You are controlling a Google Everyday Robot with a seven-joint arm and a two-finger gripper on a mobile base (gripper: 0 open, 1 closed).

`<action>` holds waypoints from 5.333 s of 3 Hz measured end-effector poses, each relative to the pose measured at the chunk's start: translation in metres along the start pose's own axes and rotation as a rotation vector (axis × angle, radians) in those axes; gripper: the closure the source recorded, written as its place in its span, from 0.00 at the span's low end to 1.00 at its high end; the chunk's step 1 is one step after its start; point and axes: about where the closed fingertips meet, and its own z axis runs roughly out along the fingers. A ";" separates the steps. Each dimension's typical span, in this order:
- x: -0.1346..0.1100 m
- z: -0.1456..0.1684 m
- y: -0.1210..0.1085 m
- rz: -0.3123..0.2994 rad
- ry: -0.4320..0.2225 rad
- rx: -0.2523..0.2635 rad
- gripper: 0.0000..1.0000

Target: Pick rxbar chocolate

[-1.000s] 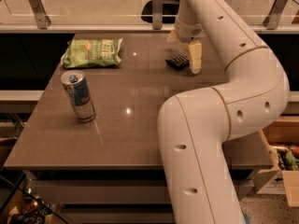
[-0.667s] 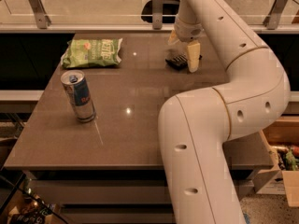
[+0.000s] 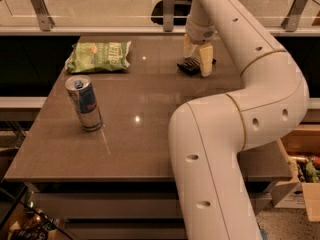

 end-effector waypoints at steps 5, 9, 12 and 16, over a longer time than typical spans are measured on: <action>-0.001 -0.011 0.000 0.000 0.001 0.002 1.00; -0.015 -0.095 -0.015 0.025 0.094 0.111 1.00; -0.056 -0.171 -0.004 -0.059 0.057 0.310 1.00; -0.073 -0.180 0.031 -0.085 0.008 0.376 1.00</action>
Offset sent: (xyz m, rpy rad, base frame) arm -0.0004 0.0001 0.0028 0.0000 -0.0002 0.0000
